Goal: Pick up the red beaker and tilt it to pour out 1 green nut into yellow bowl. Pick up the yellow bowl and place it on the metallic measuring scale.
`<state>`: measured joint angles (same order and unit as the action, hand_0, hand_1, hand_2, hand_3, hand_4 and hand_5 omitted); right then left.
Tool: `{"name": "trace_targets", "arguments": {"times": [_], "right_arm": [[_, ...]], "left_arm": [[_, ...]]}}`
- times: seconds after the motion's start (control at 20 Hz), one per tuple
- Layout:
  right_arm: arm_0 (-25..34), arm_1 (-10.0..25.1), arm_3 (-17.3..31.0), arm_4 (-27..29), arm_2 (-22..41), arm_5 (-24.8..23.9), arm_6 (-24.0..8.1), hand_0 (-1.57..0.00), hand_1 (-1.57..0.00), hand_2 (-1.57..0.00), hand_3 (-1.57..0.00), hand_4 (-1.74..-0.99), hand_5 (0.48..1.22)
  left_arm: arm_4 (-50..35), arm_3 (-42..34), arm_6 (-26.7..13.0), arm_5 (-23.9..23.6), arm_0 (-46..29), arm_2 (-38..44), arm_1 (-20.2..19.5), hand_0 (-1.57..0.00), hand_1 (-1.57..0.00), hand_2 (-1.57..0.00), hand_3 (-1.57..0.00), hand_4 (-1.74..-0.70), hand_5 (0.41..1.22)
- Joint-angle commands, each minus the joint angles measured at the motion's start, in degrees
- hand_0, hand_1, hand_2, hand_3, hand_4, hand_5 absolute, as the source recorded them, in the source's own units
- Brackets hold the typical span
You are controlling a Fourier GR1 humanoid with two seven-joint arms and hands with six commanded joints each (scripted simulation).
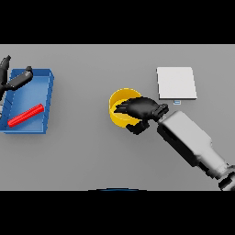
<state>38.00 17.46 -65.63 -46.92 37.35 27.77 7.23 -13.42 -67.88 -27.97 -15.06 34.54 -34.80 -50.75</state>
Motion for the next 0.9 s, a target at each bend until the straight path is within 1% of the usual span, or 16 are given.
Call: {"name": "trace_targets", "arguments": {"times": [0.0, 0.05, 0.1, 0.15, 0.2, 0.25, 0.35, 0.45, 0.55, 0.6, 0.65, 0.7, 0.8, 0.85], "right_arm": [[-0.5, 0.3, -0.2, -0.3, 0.6, -0.2, 1.0, -0.26, -0.24, -0.23, -0.25, -1.387, 0.9], [-0.2, 0.3, -0.2, -0.2, 0.6, 0.2, 1.2, -0.51, -0.44, -0.39, -0.36, -1.425, 0.964], [-0.1, 0.1, 0.6, -0.3, 0.7, 0.1, 1.2, -0.72, -0.66, -0.62, -0.47, -1.488, 1.016], [0.0, 0.5, 0.1, 0.5, 0.7, 1.7, 1.9, -0.89, -0.85, -0.81, -0.59, -1.534, 1.057], [0.0, 1.0, -0.2, 0.8, 0.9, 2.7, 2.1, -1.03, -0.99, -0.97, -0.69, -1.571, 1.09], [0.4, 1.0, 0.1, 1.1, 1.0, 3.4, 2.3, -1.14, -1.11, -1.09, -0.87, -1.604, 1.116], [0.7, 1.6, 0.0, 1.9, 0.8, 4.6, 2.9, -1.29, -1.27, -1.26, -1.02, -1.649, 1.154], [0.0, 1.6, -1.1, 1.9, 1.1, 4.1, 1.3, -1.39, -1.38, -1.31, -1.14, -1.682, 1.178], [0.1, 2.5, -1.4, 2.5, 0.8, 4.2, 2.0, -1.46, -1.45, -1.39, -1.17, -1.703, 1.193], [0.2, 2.1, -1.3, 2.5, 0.8, 4.2, 1.1, -1.48, -1.47, -1.42, -1.18, -1.711, 1.199], [0.5, 2.8, -2.7, 3.1, 0.5, 5.4, 1.1, -1.5, -1.49, -1.45, -1.18, -1.717, 1.203], [0.4, 3.0, -3.3, 3.3, 0.4, 5.4, 0.6, -1.51, -1.51, -1.45, -1.19, -1.722, 1.207], [0.5, 4.3, -5.3, 4.6, -0.8, 6.0, 0.5, -1.53, -1.53, -1.49, -1.19, -1.729, 1.212], [0.8, 5.2, -6.6, 5.1, -1.4, 6.8, 0.3, -1.54, -1.54, -1.47, -1.27, -1.731, 1.214]], "left_arm": [[0.0, -0.4, -0.1, -0.2, -0.1, 0.1, -0.2, 0.0, 0.0, 0.0, 0.0, -0.79, 0.722], [0.0, -1.3, 0.1, -0.6, -0.8, -0.1, -0.3, 0.0, 0.0, 0.0, 0.0, -0.79, 0.723], [-0.1, -1.6, -0.5, -0.7, -0.3, 0.0, -0.3, 0.0, 0.0, 0.0, 0.0, -0.8, 0.725], [-0.3, -1.6, -0.8, -0.5, -0.6, 0.3, -1.0, 0.0, 0.0, 0.0, 0.0, -0.8, 0.726], [-0.4, -2.1, -1.0, -0.9, -0.7, 0.3, -0.9, 0.0, 0.0, 0.0, 0.0, -0.8, 0.727], [-0.5, -1.5, -1.0, -0.4, -0.6, 0.3, -0.9, 0.0, 0.0, 0.0, 0.0, -0.8, 0.728], [-0.4, -2.1, -1.3, -0.6, -0.7, 0.1, -1.0, 0.0, 0.0, 0.0, 0.0, -0.8, 0.727], [-0.7, -2.6, -0.6, -0.7, -1.3, 0.3, -1.2, 0.0, 0.0, 0.0, 0.0, -0.8, 0.725], [-1.1, -3.2, -0.9, -0.4, -1.4, 0.7, -2.0, 0.0, 0.0, 0.0, 0.0, -0.8, 0.726], [-0.9, -2.8, -0.7, -0.5, -1.4, 0.4, -1.5, 0.0, 0.0, 0.0, 0.0, -0.81, 0.724], [-1.0, -3.8, -0.9, -1.0, -2.1, 0.3, -1.7, 0.0, 0.0, 0.0, 0.0, -0.81, 0.725], [-1.0, -3.8, -0.6, -0.9, -2.4, 0.5, -2.2, 0.0, 0.0, 0.0, 0.0, -0.8, 0.725], [-0.9, -2.8, -1.1, -0.3, -1.5, 0.4, -1.9, 0.0, 0.0, 0.0, 0.0, -0.8, 0.724], [-0.6, -2.7, -1.5, -0.7, -0.9, 0.3, -1.3, 0.0, 0.0, 0.0, 0.0, -0.8, 0.723]]}}
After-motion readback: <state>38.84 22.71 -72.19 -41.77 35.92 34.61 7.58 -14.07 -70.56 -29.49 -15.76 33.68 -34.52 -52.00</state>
